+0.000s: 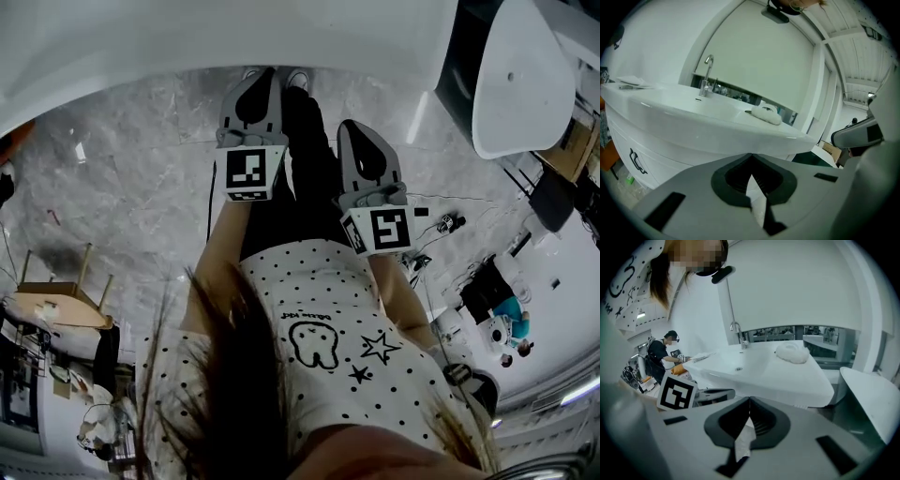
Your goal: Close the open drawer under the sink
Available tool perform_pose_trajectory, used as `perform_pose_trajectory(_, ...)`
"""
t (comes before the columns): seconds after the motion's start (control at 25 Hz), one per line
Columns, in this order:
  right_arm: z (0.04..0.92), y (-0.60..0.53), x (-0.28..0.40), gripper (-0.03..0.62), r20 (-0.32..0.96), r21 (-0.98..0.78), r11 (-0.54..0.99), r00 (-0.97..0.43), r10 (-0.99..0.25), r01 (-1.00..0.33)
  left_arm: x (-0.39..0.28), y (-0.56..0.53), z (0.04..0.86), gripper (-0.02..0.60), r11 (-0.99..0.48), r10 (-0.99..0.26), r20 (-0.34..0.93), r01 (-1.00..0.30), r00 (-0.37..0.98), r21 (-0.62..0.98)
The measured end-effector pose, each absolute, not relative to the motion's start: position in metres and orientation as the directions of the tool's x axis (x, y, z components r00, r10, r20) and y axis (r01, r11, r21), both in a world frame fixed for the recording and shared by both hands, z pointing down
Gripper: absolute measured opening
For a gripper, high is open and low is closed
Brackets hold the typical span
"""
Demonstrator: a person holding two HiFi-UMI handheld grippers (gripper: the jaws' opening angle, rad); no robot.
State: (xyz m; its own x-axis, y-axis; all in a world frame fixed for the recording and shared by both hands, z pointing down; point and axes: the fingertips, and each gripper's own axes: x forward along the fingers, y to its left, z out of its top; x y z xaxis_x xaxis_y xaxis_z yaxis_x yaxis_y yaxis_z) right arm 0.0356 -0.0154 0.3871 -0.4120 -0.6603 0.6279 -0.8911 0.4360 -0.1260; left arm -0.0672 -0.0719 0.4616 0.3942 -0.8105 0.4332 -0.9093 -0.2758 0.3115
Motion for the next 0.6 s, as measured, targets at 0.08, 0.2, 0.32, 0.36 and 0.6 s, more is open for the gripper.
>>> perform_pose_trajectory(0.08, 0.379, -0.017, 0.035, 0.014, 0.623, -0.114, 0.442, -0.41, -0.666, -0.89, -0.067, -0.073, 0.448, 0.005, -0.289, -0.811, 0.424, -0.907, 0.402, 0.308)
perform_pose_trajectory(0.2, 0.366, -0.021, 0.03, 0.014, 0.603, -0.106, 0.449, -0.416, -0.681, -0.887, -0.069, -0.078, 0.425, 0.005, -0.304, -0.819, 0.4, -0.903, 0.411, 0.304)
perform_pose_trajectory(0.32, 0.349, -0.023, 0.028, 0.014, 0.586, -0.099, 0.442, -0.411, -0.698, -0.892, -0.068, -0.08, 0.402, 0.005, -0.322, -0.825, 0.377, -0.899, 0.421, 0.297)
perform_pose_trajectory(0.36, 0.343, -0.024, 0.028, 0.014, 0.583, -0.095, 0.441, -0.409, -0.702, -0.893, -0.066, -0.08, 0.394, 0.005, -0.329, -0.826, 0.369, -0.896, 0.425, 0.297)
perform_pose_trajectory(0.6, 0.31, -0.031, 0.024, 0.014, 0.541, -0.068, 0.449, -0.411, -0.734, -0.891, -0.069, -0.088, 0.349, 0.005, -0.329, -0.852, 0.323, -0.901, 0.412, 0.282)
